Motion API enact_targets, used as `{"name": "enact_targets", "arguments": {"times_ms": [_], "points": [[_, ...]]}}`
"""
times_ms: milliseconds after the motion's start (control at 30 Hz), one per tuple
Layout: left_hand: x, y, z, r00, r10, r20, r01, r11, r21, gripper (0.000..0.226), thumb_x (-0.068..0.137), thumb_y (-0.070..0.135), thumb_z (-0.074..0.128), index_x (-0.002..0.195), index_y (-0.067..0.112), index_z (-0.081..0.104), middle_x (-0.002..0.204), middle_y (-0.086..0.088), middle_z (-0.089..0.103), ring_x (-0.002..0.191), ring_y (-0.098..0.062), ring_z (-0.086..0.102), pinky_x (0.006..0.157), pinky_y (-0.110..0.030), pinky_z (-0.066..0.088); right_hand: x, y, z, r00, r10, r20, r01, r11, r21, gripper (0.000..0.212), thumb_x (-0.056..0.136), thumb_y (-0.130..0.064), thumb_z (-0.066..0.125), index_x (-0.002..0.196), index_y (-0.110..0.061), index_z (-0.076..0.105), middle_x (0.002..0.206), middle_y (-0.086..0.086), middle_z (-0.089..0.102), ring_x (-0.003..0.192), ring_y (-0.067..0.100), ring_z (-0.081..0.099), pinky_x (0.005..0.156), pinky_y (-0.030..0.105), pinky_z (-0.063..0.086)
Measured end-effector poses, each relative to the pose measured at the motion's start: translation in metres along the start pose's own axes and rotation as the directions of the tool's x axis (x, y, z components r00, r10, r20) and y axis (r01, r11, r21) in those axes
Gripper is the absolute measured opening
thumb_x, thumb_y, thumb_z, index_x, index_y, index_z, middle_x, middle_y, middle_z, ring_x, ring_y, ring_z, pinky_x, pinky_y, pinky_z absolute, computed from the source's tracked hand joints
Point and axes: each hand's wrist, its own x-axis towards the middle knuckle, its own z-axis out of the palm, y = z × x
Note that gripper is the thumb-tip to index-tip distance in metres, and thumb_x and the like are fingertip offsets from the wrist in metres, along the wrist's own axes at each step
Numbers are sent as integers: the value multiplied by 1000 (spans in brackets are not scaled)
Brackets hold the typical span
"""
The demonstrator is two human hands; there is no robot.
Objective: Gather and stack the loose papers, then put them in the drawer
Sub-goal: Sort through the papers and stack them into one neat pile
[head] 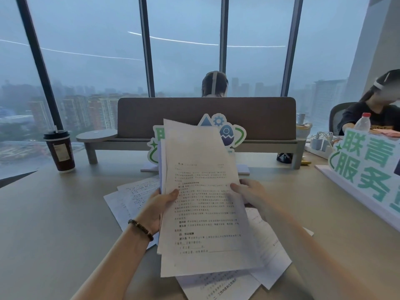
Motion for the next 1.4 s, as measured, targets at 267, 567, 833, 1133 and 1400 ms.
{"name": "enact_targets", "arguments": {"times_ms": [267,567,833,1133,1400], "points": [[-10,21,21,979,205,5,-205,978,36,21,94,10,59,114,9,64,104,-13,75,89,-33,73,70,-47,61,-19,-25,-7,985,-164,47,143,944,299,24,96,-18,64,120,-17,62,104,4,77,90,26,75,84,52,60],[-9,33,38,874,482,-59,-464,865,192,8,93,18,63,99,18,68,93,-4,77,85,-23,74,68,-37,61,-27,-41,-2,902,-380,-206,417,890,183,21,94,-19,66,111,-29,62,106,-5,72,93,20,72,78,50,62],[-17,26,34,903,430,-23,-422,895,143,20,90,18,64,107,7,69,100,-12,76,92,-32,73,75,-46,60,-34,-35,0,903,-395,-168,422,887,187,27,93,-29,69,118,-30,61,109,-7,72,94,16,72,83,47,61],[-23,36,29,901,432,36,-434,897,88,43,77,35,73,109,7,68,105,-14,74,95,-34,71,78,-47,59,-37,-48,-12,875,-472,-106,477,808,344,39,86,-33,70,123,-24,59,111,-5,73,99,17,72,78,38,62],[-25,48,34,894,444,56,-447,893,61,27,81,22,75,106,14,70,104,-11,75,93,-31,73,77,-47,59,-31,-90,-26,813,-573,-108,572,748,337,61,81,-43,71,133,-25,45,113,-1,68,93,10,71,70,32,62]]}}
